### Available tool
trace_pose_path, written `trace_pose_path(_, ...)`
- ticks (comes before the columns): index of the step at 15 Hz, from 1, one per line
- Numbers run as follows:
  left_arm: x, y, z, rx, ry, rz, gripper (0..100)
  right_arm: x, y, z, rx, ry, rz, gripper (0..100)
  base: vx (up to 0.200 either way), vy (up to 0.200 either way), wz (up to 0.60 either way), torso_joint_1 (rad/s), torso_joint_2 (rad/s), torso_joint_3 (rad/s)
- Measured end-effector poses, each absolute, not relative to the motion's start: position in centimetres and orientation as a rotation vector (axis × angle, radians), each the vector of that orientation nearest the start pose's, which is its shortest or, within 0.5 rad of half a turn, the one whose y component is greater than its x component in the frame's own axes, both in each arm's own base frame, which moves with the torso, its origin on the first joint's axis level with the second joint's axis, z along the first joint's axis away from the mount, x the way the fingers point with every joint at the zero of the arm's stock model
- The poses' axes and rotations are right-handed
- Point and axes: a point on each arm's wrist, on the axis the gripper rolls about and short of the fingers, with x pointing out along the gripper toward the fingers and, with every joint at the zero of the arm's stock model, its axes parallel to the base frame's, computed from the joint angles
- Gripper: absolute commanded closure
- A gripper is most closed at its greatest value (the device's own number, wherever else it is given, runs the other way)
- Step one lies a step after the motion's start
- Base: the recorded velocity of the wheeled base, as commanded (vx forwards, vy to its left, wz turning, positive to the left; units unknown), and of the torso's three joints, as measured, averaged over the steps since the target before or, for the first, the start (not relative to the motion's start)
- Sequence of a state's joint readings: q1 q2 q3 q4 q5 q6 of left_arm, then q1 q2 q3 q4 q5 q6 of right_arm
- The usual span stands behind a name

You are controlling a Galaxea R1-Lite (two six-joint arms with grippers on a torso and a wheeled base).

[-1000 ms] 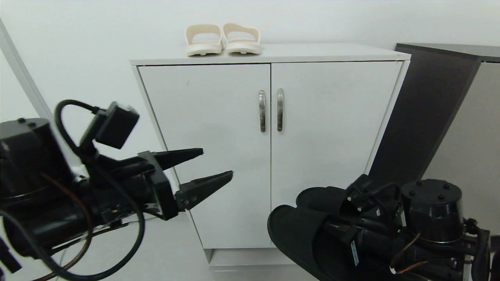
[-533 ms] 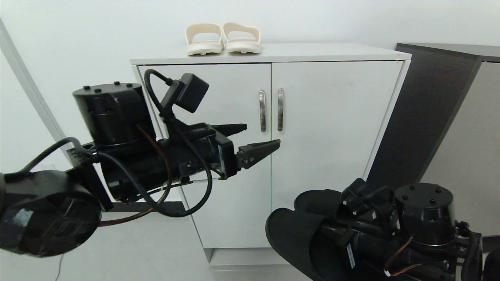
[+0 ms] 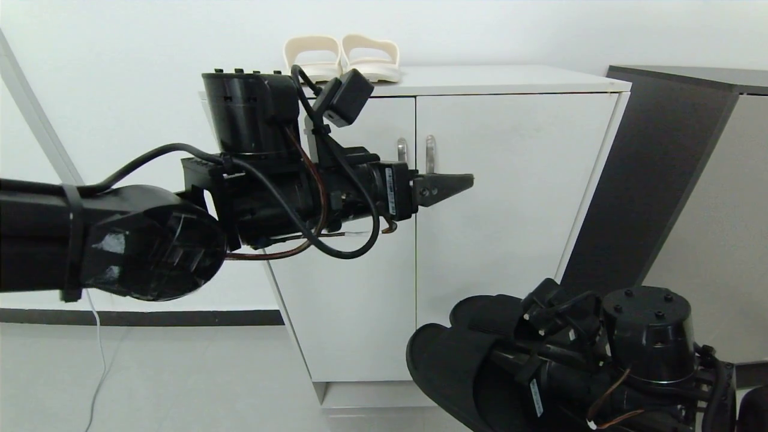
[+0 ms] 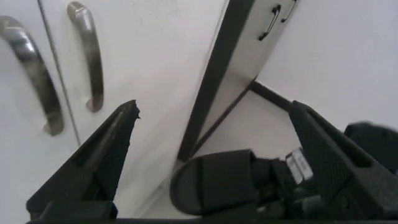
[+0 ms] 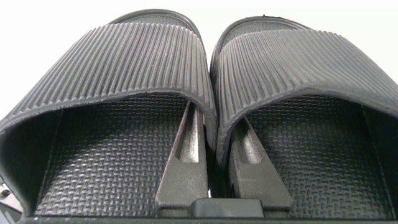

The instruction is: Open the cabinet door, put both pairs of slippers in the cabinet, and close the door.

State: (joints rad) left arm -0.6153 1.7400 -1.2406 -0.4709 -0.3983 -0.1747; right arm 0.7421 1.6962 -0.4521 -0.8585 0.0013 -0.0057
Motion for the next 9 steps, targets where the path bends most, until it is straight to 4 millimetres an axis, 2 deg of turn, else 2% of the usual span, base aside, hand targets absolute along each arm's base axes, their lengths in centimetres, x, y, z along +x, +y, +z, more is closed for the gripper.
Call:
trace_pose_path(5, 28.6, -21.2, 28.5, -0.234, 0.177, -1.054, 0, 19.1, 17.6, 11.7, -0.147, 0.366, 0.737, 100, 0.000, 0.000, 0.00, 0.000, 0.00, 0.000)
trace_pose_path(9, 30.0, -21.7, 28.1, -0.235, 0.180, -1.037, 0, 19.1, 17.7, 11.7, -0.148, 0.368, 0.738, 100, 0.000, 0.000, 0.00, 0.000, 0.00, 0.000)
